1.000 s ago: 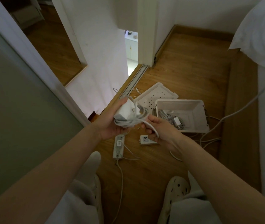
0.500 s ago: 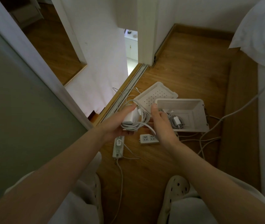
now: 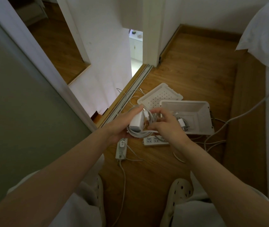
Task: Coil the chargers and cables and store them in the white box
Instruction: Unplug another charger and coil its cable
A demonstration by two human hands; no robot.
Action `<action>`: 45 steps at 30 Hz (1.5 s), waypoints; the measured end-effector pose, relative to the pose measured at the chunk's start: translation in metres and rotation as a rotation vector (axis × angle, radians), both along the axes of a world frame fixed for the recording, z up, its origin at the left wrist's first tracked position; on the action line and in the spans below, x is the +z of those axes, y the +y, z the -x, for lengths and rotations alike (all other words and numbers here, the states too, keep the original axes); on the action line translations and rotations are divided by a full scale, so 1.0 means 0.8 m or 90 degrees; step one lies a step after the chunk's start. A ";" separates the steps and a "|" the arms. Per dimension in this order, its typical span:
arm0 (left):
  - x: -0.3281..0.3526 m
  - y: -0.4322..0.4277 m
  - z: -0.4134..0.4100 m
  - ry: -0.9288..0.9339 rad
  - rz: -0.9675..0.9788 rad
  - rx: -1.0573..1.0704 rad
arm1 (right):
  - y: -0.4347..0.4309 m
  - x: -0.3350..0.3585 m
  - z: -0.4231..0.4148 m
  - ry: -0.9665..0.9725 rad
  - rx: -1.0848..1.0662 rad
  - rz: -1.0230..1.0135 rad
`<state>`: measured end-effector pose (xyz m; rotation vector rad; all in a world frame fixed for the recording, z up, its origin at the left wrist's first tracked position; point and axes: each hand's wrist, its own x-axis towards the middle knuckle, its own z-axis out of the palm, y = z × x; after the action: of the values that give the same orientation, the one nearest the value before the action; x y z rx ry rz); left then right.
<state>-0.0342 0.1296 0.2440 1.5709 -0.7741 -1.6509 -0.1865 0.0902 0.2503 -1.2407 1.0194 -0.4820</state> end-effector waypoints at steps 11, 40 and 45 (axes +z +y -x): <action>-0.019 0.004 0.013 0.051 -0.039 0.097 | 0.008 -0.005 -0.005 0.062 0.074 0.071; -0.021 -0.015 0.008 -0.152 0.037 0.167 | 0.015 -0.009 -0.006 0.195 -0.006 0.328; -0.040 -0.017 -0.007 -0.321 0.026 0.103 | 0.006 -0.004 -0.002 0.171 -0.058 0.356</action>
<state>-0.0288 0.1163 0.2124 1.9925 -0.8956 -1.1242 -0.1847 0.0949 0.2472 -1.7963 1.2170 -0.7152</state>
